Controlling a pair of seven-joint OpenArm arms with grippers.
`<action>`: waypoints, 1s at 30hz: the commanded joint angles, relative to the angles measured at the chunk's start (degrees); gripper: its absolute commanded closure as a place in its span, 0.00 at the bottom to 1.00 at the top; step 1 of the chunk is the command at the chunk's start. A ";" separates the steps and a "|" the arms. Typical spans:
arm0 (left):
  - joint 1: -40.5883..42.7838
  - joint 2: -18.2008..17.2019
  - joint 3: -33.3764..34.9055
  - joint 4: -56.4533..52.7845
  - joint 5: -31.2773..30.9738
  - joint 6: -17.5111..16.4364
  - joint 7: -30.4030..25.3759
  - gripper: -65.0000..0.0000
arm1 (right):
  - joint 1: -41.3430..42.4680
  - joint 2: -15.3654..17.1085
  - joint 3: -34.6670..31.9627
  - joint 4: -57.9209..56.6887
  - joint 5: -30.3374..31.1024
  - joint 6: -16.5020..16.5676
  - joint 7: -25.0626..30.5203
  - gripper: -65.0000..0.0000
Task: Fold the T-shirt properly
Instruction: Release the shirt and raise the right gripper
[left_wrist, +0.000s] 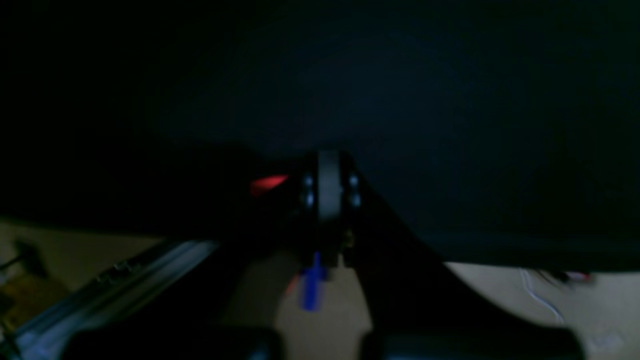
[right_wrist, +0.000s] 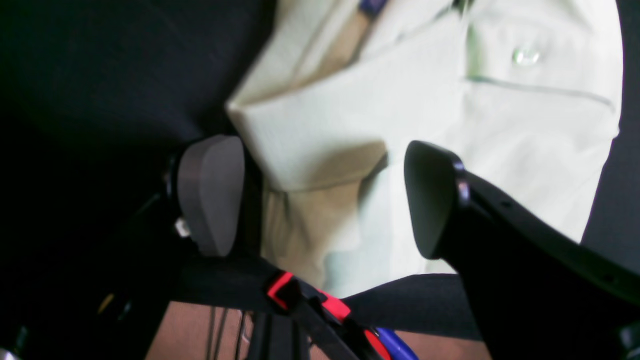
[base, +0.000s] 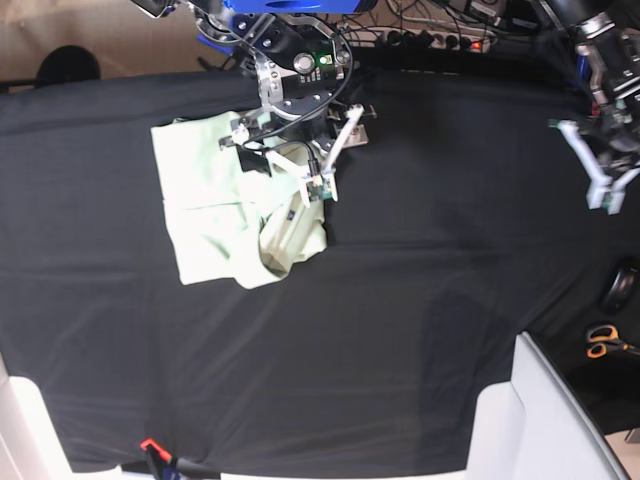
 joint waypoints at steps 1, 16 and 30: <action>-1.34 -0.89 0.00 1.99 0.05 0.56 3.65 0.88 | 0.45 -0.55 0.20 2.08 -0.85 -0.23 0.89 0.26; -3.36 -2.03 8.79 -2.41 -43.38 0.56 17.36 0.07 | 0.01 -0.46 22.62 7.18 -0.76 9.66 1.50 0.19; -11.54 3.77 27.78 -14.10 -43.99 0.56 17.54 0.06 | -1.40 -6.27 52.07 14.57 -0.76 39.72 5.46 0.19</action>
